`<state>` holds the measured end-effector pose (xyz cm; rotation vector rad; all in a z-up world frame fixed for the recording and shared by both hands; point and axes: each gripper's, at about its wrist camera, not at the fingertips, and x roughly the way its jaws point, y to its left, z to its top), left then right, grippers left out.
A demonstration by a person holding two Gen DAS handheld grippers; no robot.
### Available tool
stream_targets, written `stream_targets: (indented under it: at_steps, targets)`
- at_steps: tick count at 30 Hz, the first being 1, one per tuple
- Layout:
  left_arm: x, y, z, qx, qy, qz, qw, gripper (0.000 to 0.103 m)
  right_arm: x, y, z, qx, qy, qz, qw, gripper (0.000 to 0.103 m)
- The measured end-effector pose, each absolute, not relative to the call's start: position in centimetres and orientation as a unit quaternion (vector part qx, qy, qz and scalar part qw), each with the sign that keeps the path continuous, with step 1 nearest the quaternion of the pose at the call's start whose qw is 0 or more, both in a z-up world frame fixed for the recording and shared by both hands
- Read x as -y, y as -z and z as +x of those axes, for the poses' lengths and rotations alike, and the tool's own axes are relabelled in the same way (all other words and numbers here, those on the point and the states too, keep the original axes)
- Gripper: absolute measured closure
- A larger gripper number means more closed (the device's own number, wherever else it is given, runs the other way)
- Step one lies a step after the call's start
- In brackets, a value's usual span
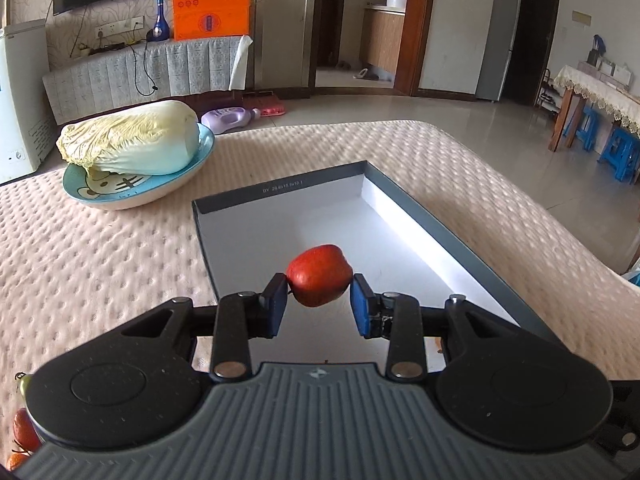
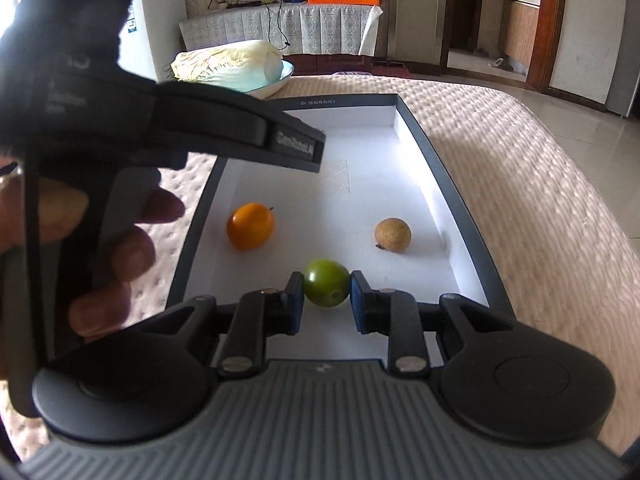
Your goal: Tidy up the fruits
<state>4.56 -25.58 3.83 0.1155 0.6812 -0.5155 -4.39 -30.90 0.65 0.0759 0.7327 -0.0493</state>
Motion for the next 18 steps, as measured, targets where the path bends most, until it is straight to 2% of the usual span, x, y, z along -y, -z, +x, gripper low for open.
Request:
stream_targets:
  at_steps: [2,4,5,18]
  targets:
    - [25.4,-3.9,4.4,-0.327,0.250,0.057,0.910,0.054,30.9,-0.6,-4.3,-0.358,0.025,0.038,0.933,0.076]
    - [25.2,-4.2,4.0,-0.319,0.248,0.056,0.913,0.038,30.9,-0.6,-4.3,-0.357,0.026,0.039,0.933,0.075]
    - [25.0,-4.5,3.7,-0.314,0.248,0.054,0.915,0.036,30.8,-0.7,-4.3,-0.357,0.028,0.039,0.933,0.075]
    - [19.1,-7.6,-1.4,-0.290,0.241,0.036,0.926,0.035,30.1,-0.7,-4.2,-0.356,0.038,0.037,0.933,0.074]
